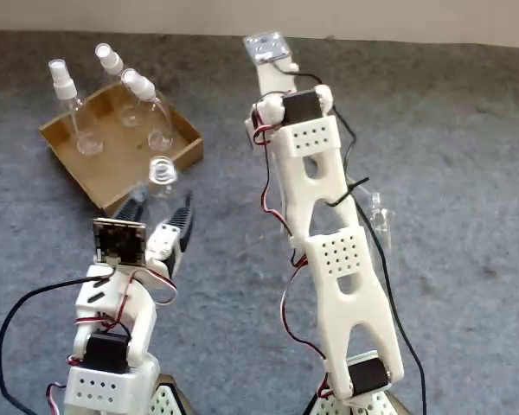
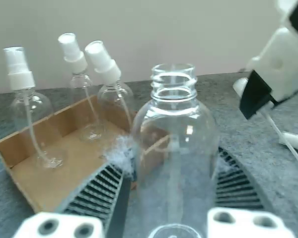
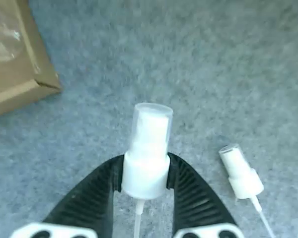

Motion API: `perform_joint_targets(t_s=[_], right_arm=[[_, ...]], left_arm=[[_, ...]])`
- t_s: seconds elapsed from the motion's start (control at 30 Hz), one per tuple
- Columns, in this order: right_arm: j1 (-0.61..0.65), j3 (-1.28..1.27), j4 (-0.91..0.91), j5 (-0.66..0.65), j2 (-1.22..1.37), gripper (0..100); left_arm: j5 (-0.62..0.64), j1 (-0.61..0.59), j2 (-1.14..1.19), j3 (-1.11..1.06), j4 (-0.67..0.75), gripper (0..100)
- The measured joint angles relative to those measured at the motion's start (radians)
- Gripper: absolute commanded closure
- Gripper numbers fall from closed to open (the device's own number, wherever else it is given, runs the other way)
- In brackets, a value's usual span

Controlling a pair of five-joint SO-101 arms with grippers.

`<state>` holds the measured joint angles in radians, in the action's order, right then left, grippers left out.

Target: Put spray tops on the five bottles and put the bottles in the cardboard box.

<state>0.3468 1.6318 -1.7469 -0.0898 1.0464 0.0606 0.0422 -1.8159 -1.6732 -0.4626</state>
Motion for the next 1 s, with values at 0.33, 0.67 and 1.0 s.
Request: perform_joint_targets(t_s=[0.33, 0.67, 1.0], right_arm=[[-0.002, -0.167, 0.0, 0.008, -0.448, 97.9], [-0.005, -0.655, 0.0, 0.008, -0.984, 97.9], [-0.005, -0.885, 0.017, 0.008, -1.326, 97.9]], left_arm=[[0.0, 0.164, 0.0, 0.0, 0.0, 92], [0.0, 0.423, 0.0, 0.0, -0.041, 92], [0.0, 0.582, 0.0, 0.0, -0.066, 92]])
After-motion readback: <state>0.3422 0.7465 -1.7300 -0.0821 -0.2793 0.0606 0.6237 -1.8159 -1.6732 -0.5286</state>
